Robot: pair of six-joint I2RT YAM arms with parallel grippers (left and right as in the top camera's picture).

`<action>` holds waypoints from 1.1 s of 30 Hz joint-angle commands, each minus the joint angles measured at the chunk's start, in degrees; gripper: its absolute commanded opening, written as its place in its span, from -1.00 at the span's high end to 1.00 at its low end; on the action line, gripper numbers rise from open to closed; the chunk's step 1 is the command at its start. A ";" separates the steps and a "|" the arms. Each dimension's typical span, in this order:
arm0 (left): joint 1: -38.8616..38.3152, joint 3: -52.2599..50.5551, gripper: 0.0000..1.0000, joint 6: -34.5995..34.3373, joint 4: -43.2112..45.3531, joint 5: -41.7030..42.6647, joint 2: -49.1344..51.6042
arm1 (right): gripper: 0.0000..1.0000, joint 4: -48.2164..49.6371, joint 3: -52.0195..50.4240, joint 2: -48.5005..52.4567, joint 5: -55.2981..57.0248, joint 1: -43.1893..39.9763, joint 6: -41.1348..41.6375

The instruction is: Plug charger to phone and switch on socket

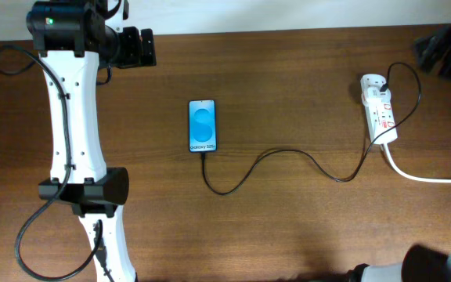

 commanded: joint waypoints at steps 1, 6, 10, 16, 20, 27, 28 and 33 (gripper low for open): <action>-0.13 0.13 -0.99 0.09 0.04 -0.39 -0.11 | -0.97 -4.11 0.63 -5.99 3.08 3.93 -0.74; -0.13 0.13 -0.99 0.09 0.04 -0.39 -0.11 | -0.97 -4.98 0.63 -9.16 3.10 4.94 -0.74; -0.13 0.13 -0.99 0.09 0.04 -0.39 -0.11 | -0.97 -5.01 0.61 -7.87 3.10 4.94 -0.72; -0.13 0.13 -0.99 0.09 0.04 -0.39 -0.11 | -0.97 -5.03 0.61 -5.22 3.10 4.94 -0.72; -0.13 0.13 -0.99 0.09 0.04 -0.39 -0.11 | -0.97 -5.31 0.57 -4.07 3.28 4.94 -0.74; -0.13 0.13 -0.99 0.09 0.04 -0.39 -0.11 | -0.97 -6.38 -0.98 -5.40 4.63 7.28 -11.19; -0.13 0.13 -0.99 0.09 0.04 -0.39 -0.11 | -0.97 -4.55 -2.12 -6.60 6.32 9.09 -13.11; -0.13 0.13 -0.99 0.09 0.04 -0.39 -0.11 | -0.97 16.92 -23.28 -19.32 12.17 19.23 -26.34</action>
